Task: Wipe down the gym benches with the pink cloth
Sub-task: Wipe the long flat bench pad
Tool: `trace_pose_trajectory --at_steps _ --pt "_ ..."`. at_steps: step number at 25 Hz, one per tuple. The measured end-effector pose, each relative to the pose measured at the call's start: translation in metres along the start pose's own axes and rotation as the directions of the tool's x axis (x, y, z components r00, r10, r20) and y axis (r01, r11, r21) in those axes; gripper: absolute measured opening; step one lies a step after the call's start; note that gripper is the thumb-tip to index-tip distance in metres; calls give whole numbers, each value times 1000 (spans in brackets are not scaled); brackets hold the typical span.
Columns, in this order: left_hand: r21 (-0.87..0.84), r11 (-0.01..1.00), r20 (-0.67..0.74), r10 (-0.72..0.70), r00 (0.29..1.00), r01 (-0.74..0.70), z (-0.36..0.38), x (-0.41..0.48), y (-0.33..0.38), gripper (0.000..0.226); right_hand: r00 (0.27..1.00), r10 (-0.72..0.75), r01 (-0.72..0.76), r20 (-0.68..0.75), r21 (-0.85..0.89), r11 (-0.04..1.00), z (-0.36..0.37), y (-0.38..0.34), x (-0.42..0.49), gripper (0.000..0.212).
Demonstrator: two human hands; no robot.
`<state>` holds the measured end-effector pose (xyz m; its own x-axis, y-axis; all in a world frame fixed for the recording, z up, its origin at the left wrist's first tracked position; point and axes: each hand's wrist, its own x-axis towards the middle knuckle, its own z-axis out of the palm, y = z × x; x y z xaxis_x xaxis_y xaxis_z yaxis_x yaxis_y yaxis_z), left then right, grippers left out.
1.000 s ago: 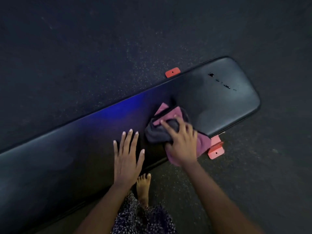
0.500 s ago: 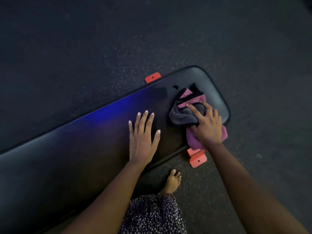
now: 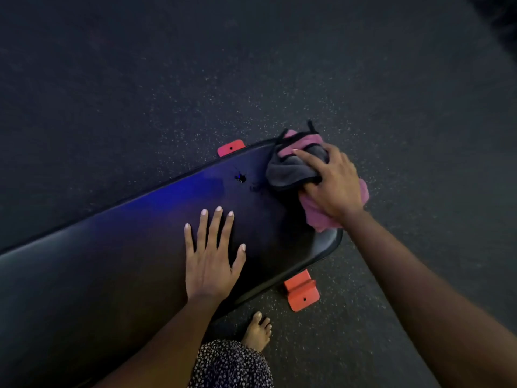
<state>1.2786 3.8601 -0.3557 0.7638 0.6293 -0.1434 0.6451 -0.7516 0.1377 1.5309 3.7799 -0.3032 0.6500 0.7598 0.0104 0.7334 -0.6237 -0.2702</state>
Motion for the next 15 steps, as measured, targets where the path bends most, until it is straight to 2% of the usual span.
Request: trace_pose_trajectory --at_steps 2,5,7,10,13,15 --pt "22 1000 17 -3 1000 3 1 0 0 63 989 -142 141 -32 -13 990 5 -42 -1 65" --pt "33 999 43 -3 999 1 3 0 0 61 929 -329 344 170 -69 936 39 -103 -1 66" --pt "49 999 44 -7 999 4 3 1 -1 61 905 -382 409 188 -127 904 55 -105 7 62" --pt "34 999 12 7 1000 -7 2 0 -1 63 940 -300 328 160 -191 925 48 -69 29 61" --pt "17 1000 -18 8 1000 -8 3 0 -2 64 996 -63 72 55 -198 978 35 -48 51 53" --pt "21 1000 -18 12 1000 -12 3 -1 -2 64 990 90 -72 110 -160 985 33 -40 72 49"
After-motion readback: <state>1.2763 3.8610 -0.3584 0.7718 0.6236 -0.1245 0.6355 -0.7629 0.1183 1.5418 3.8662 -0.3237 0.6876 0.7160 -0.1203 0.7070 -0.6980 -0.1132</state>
